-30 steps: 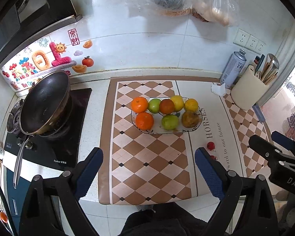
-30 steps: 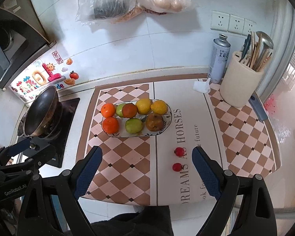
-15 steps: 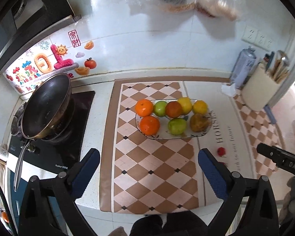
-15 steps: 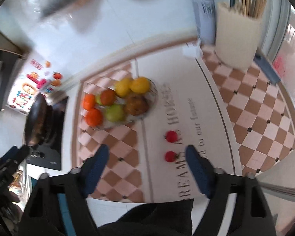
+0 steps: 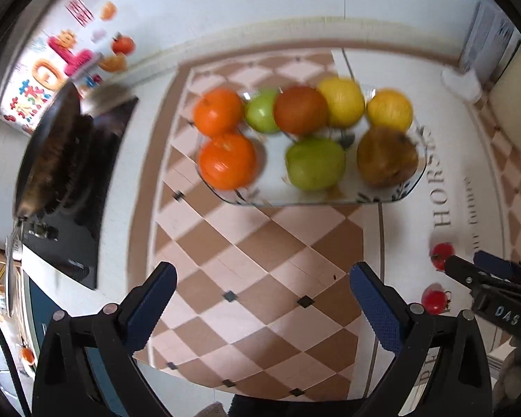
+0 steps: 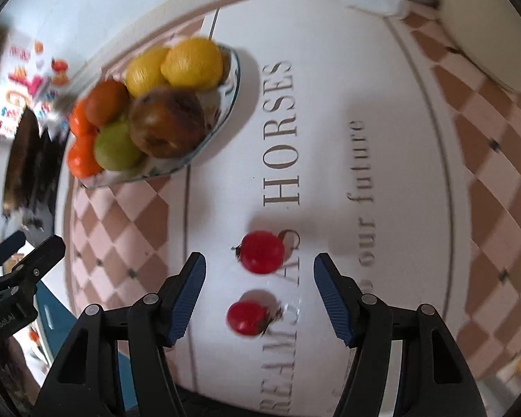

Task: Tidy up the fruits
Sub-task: 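Grasp a red cherry tomato with the left tool while the right tool grasps the other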

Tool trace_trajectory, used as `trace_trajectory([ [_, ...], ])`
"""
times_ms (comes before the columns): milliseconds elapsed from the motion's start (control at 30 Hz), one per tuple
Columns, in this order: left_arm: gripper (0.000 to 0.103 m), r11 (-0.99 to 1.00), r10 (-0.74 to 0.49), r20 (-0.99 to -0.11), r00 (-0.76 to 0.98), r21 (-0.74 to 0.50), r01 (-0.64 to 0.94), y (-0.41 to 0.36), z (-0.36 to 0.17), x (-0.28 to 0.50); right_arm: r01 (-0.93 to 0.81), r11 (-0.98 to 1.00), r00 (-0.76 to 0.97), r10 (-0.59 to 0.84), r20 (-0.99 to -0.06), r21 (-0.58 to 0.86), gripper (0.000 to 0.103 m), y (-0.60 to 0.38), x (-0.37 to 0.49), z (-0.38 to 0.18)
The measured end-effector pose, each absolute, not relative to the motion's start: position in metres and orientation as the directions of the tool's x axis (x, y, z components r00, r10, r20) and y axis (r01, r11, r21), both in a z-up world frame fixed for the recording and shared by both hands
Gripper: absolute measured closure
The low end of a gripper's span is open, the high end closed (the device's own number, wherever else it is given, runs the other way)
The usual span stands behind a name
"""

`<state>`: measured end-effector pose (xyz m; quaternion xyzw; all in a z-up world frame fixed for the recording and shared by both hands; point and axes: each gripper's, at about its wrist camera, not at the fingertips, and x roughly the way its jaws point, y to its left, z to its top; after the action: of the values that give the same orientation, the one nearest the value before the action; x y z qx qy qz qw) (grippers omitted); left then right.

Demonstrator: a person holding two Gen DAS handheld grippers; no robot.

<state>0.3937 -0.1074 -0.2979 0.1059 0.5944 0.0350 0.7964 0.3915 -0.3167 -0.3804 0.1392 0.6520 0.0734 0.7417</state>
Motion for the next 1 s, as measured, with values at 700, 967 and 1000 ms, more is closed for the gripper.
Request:
trace_trajectory([
  [700, 0.009, 0.926, -0.062, -0.998, -0.014, -0.063, 0.372, -0.230, -0.374, 0.375, 0.171, 0.930, 0.177, 0.295, -0.939, 0.325, 0.067, -0.401, 0.359, -0.381],
  [967, 0.074, 0.895, -0.058, -0.996, -0.064, -0.080, 0.439, -0.259, -0.393, 0.364, 0.213, 0.911, 0.198, 0.315, -0.928, 0.354, 0.066, -0.410, 0.352, -0.382],
  [1000, 0.073, 0.897, -0.068, -0.995, -0.068, -0.091, 0.433, -0.257, -0.391, 0.365, 0.211, 0.909, 0.200, 0.319, -0.926, 0.359, 0.066, -0.408, 0.354, -0.381],
])
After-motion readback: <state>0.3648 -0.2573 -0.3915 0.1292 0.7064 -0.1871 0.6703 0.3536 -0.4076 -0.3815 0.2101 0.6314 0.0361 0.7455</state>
